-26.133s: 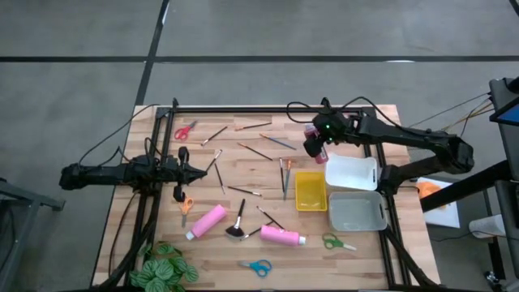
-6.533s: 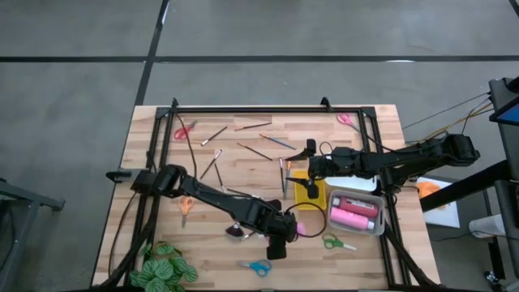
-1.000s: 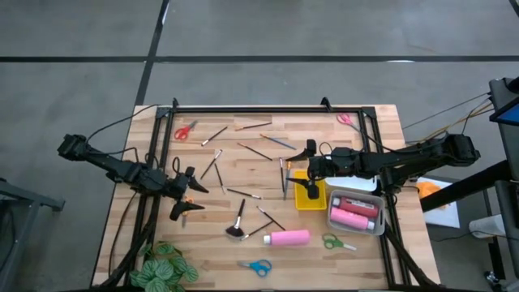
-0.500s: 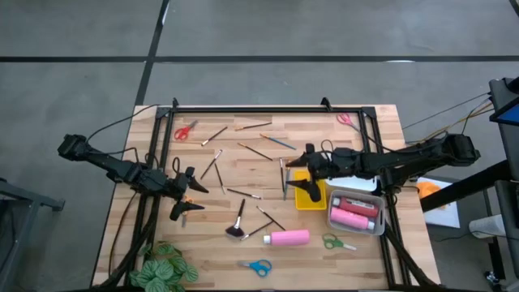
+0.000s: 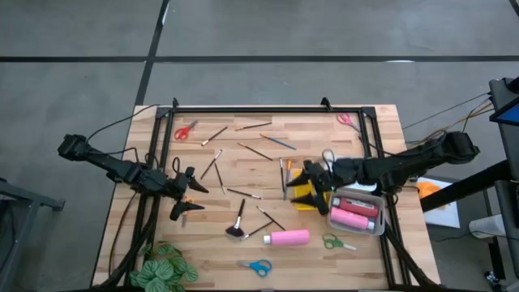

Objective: Pick & Place Paint Supplies
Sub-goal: Put the pink paint bottle into the gray bin, then put the blue paint brush into the white bin

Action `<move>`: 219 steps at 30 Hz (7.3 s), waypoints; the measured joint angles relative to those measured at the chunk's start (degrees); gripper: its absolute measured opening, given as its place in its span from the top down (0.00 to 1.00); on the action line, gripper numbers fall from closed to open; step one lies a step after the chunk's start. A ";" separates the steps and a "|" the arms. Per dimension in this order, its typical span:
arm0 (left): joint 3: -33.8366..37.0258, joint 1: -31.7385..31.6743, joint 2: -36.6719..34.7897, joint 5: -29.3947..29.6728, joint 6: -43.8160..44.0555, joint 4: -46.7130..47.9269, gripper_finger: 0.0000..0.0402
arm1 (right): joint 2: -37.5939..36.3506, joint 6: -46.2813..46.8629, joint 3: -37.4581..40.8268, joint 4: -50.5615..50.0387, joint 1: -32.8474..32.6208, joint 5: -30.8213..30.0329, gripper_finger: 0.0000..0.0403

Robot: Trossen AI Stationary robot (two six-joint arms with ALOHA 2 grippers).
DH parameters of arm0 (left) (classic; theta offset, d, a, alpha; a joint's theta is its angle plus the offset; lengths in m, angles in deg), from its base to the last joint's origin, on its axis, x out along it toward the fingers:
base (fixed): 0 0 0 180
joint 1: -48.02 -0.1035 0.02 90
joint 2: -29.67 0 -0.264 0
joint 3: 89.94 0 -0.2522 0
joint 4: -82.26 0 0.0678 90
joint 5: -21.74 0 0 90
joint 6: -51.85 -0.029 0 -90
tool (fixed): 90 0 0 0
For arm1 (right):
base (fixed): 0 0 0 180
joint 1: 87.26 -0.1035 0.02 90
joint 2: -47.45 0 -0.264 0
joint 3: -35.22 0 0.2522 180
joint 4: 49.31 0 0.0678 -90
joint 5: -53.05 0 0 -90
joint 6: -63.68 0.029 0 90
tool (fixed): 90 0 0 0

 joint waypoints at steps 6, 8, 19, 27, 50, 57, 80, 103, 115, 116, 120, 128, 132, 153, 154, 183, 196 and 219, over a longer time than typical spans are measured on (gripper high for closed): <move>0.00 0.02 0.00 -0.02 0.00 0.57 0.25 | 4.06 -11.37 -2.53 -3.06 -12.52 -16.74 0.26; -0.02 0.02 0.00 0.00 0.00 1.08 0.25 | 6.65 -13.32 -4.63 -7.32 -16.01 -22.07 0.26; 0.00 0.02 0.00 -0.02 0.00 1.49 0.25 | 24.58 4.46 -24.23 -40.63 -20.25 -23.62 0.26; 0.00 0.02 0.00 -0.01 0.00 1.97 0.25 | 37.08 4.63 -39.74 -58.09 -20.50 -20.46 0.26; -0.02 0.00 0.00 -0.02 0.00 4.83 0.25 | 46.93 9.64 -46.84 -64.32 -20.53 -11.68 0.26; 0.00 0.00 0.00 -0.02 0.00 4.83 0.25 | 47.00 10.10 -46.85 -64.24 -20.53 -10.74 0.28; 0.00 0.00 0.00 -0.01 0.00 4.87 0.25 | 45.88 9.54 -46.88 -65.09 -20.53 -10.69 0.52; -0.02 0.02 0.00 -0.02 0.00 8.02 0.25 | 20.34 33.49 -46.73 -101.04 -28.63 -15.55 0.52; -0.02 0.01 0.00 -0.01 0.00 8.43 0.25 | 13.83 50.17 -40.26 -110.18 -37.78 -15.39 0.52; -0.02 0.00 0.00 -0.02 0.00 8.51 0.25 | 13.59 51.04 -39.09 -110.18 -38.21 -15.19 0.52; -0.02 0.00 0.00 -0.01 0.00 8.72 0.25 | 12.11 53.61 -33.52 -109.60 -39.47 -13.63 0.52; -0.02 0.00 0.00 -0.01 0.00 9.20 0.25 | 8.81 53.78 -21.99 -99.50 -39.90 -10.20 0.52; -0.02 0.00 0.00 -0.02 0.00 10.26 0.25 | 7.13 53.75 -18.17 -94.66 -39.92 -10.04 0.52; -0.02 0.00 0.00 0.00 0.00 11.63 0.25 | 6.52 54.35 -14.26 -90.72 -39.92 -9.22 0.35; -0.02 0.00 0.00 -0.01 0.00 11.65 0.25 | 6.56 54.52 -14.26 -90.88 -39.92 -9.23 0.33; -0.02 0.00 0.00 0.00 0.00 11.67 0.25 | 6.15 55.88 -29.74 -94.34 -39.77 -30.75 0.26; -0.02 0.00 0.00 0.00 0.00 11.72 0.25 | 10.06 33.63 -34.11 -81.72 -31.53 -43.33 0.26; -0.02 0.00 0.00 0.00 0.00 11.78 0.25 | 9.81 -6.13 -25.83 -57.13 9.31 -23.76 0.26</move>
